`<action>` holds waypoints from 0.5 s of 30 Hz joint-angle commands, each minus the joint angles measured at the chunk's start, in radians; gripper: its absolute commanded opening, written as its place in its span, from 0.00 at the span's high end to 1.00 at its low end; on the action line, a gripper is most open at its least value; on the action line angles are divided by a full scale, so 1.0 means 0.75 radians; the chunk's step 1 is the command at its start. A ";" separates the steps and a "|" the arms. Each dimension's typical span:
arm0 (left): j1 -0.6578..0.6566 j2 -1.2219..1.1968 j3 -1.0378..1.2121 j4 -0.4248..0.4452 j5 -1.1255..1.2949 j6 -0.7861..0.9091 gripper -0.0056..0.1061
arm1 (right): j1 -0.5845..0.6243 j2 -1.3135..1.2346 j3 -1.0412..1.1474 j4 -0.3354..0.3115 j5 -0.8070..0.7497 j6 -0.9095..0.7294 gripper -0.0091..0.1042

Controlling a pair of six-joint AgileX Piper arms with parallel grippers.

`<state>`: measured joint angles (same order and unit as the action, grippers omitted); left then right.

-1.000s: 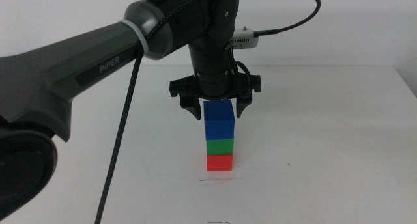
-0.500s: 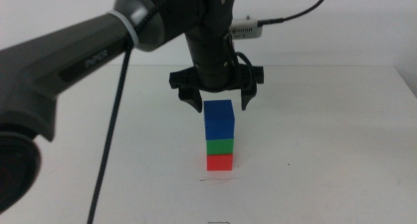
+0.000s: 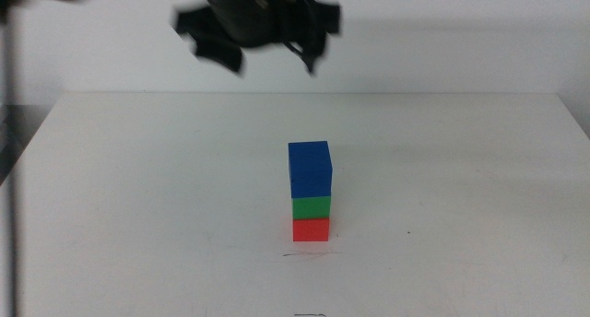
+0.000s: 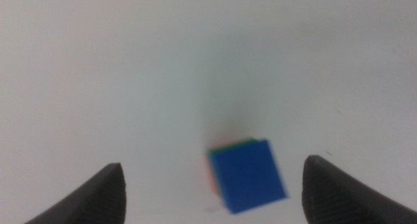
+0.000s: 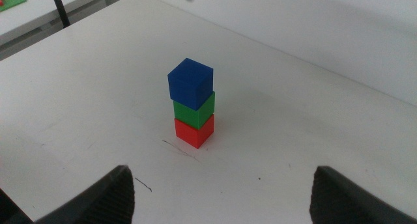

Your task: Stack red cubes first, then green, then blue cubes in a specific spot.

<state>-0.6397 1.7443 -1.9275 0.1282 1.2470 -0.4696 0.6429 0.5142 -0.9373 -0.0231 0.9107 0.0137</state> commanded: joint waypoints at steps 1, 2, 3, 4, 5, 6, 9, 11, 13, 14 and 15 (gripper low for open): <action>0.003 -0.132 -0.044 0.122 0.090 0.074 0.13 | -0.006 0.009 -0.029 -0.016 -0.088 -0.018 0.24; 0.003 -0.160 -0.044 0.148 0.090 0.091 0.13 | -0.006 0.009 -0.029 -0.016 -0.088 -0.018 0.24; 0.003 -0.188 -0.044 0.167 0.090 0.105 0.13 | -0.006 0.009 -0.029 -0.016 -0.088 -0.018 0.24; 0.003 -0.217 -0.044 0.181 0.090 0.125 0.13 | -0.006 0.009 -0.029 -0.016 -0.088 -0.018 0.24; 0.003 -0.247 -0.043 0.191 0.090 0.143 0.13 | -0.006 0.009 -0.029 -0.016 -0.088 -0.018 0.24; 0.003 -0.276 -0.036 0.209 0.090 0.168 0.13 | -0.006 0.009 -0.029 -0.016 -0.088 -0.018 0.24; 0.042 -0.387 0.043 0.266 0.090 0.199 0.13 | -0.006 0.009 -0.029 -0.016 -0.089 -0.018 0.24; 0.093 -0.484 0.134 0.256 0.090 0.183 0.13 | -0.004 0.009 -0.029 -0.017 -0.089 -0.018 0.24; 0.181 -0.601 0.237 0.244 0.086 0.194 0.13 | -0.004 0.009 -0.029 -0.020 -0.089 -0.018 0.24; 0.238 -0.665 0.302 0.242 0.064 0.225 0.13 | -0.004 0.010 -0.029 -0.017 -0.089 -0.018 0.24; 0.298 -0.731 0.372 0.242 0.027 0.272 0.13 | -0.004 0.010 -0.029 -0.015 -0.089 -0.018 0.24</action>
<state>-0.4672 1.2999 -1.6884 0.2879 1.2587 -0.2991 0.6429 0.5142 -0.9373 -0.0231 0.9107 0.0137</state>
